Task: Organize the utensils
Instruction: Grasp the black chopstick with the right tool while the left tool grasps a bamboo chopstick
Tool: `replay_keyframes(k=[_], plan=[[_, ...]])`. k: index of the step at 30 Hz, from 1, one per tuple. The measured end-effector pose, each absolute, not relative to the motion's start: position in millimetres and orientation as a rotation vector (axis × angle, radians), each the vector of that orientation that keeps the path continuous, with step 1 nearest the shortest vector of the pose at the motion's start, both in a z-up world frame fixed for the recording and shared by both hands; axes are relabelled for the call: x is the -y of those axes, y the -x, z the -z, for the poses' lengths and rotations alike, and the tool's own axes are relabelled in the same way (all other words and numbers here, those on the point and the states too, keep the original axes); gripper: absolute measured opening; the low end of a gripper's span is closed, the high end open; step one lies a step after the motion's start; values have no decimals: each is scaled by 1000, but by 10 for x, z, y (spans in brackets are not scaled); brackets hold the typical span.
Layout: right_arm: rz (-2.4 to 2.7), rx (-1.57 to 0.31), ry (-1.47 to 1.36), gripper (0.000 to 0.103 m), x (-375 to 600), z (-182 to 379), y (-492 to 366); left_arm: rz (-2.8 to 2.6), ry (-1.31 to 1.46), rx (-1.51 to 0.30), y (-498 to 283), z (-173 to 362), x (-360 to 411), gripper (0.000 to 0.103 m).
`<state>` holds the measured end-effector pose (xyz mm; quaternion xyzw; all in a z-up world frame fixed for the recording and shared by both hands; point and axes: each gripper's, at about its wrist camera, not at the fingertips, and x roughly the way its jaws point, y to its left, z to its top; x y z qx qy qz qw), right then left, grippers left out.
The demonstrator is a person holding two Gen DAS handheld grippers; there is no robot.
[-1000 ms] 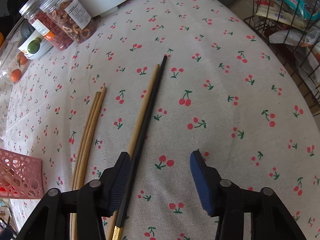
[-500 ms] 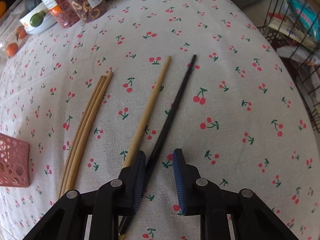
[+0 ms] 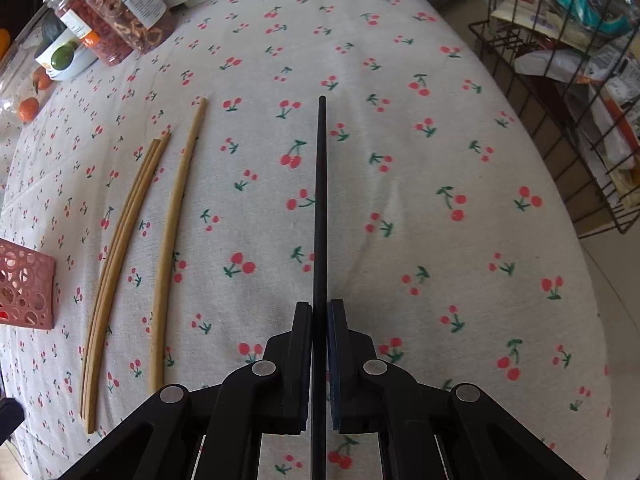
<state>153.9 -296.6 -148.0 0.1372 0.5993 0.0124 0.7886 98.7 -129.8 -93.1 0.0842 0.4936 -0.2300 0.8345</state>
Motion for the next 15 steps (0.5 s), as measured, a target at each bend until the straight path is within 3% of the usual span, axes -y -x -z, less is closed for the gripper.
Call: replay_keyframes(k=[7, 15], plan=[[-47, -1267, -401, 4, 3298, 1392, -1374, 369, -193, -1082, -1624, 1302, 1820, 28], [-115, -1242, -452, 4, 3266, 1321, -1411, 238, -219, -1160, -2198, 1571, 1960, 25]])
